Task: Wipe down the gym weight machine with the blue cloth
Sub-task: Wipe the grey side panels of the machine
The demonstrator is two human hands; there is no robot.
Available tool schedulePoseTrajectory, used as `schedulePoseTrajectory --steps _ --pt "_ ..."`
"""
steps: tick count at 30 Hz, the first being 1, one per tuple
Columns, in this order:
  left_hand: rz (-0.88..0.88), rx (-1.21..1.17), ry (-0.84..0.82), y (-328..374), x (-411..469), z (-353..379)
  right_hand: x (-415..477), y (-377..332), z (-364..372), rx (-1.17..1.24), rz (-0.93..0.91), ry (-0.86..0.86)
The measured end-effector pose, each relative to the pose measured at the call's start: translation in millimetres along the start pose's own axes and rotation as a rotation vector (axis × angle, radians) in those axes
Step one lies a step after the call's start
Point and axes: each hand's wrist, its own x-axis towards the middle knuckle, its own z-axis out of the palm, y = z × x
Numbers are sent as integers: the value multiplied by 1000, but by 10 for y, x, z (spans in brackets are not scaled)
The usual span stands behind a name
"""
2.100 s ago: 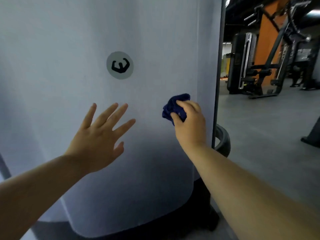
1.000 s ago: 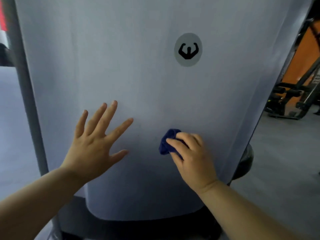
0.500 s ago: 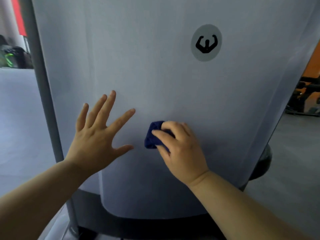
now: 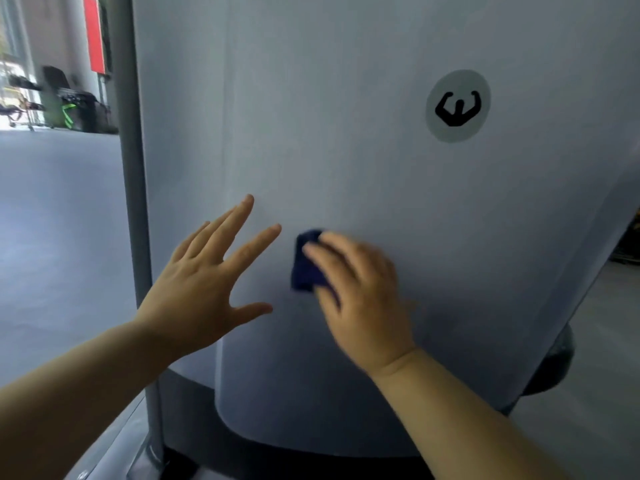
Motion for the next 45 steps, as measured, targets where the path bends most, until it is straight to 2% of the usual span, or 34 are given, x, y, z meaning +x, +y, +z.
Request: schedulePoseTrajectory --steps 2,4,6,9,11,15,16,18,22,23,25,28,30,32,35,37,39,40,43,45 --pt "-35 5 8 -44 -5 -2 240 80 -92 22 143 197" --pt "-69 3 8 -120 -29 7 372 48 -87 10 229 267" --pt "-92 -15 -7 -214 -68 15 295 -94 24 -3 163 166" --pt "-125 -12 -25 -359 -127 34 23 -285 212 -64 -76 -135" --pt "-134 -2 -28 -446 -151 52 83 -266 204 -56 -131 -170" --pt "-133 13 -3 -583 -183 65 703 -159 44 -36 0 174" --pt "-145 12 -10 -610 -199 72 832 -154 25 -43 24 196" --pt "-156 28 -32 -652 -233 95 877 -208 87 -91 -18 104" --pt "-104 103 -47 -754 -229 109 401 -296 347 -242 -483 -355" --pt "-62 139 -52 -802 -221 88 371 -284 358 -246 -556 -408" --pt "-15 191 -53 -937 -246 61 542 -270 333 -218 -564 -352" --pt "-92 157 -55 -1053 -377 106 1063 -349 208 -132 -278 -57" --pt "-137 114 -64 -1054 -439 172 1271 -419 188 -122 -130 58" --pt "-150 79 -70 -1050 -434 210 1161 -505 316 -162 -203 -41" --pt "-168 21 -69 -1081 -423 222 663 -599 561 -226 -527 -391" --pt "-203 -21 -75 -1100 -458 255 571 -593 607 -267 -703 -524" --pt "-227 -80 -70 -1108 -467 285 771 -578 599 -266 -751 -473" --pt "-232 -103 -67 -1110 -461 289 926 -584 573 -249 -708 -387" --pt "-245 -137 -52 -1152 -456 300 1387 -605 462 -264 -429 -95" --pt "-254 -146 -61 -1184 -476 316 1361 -656 508 -284 -361 -67"
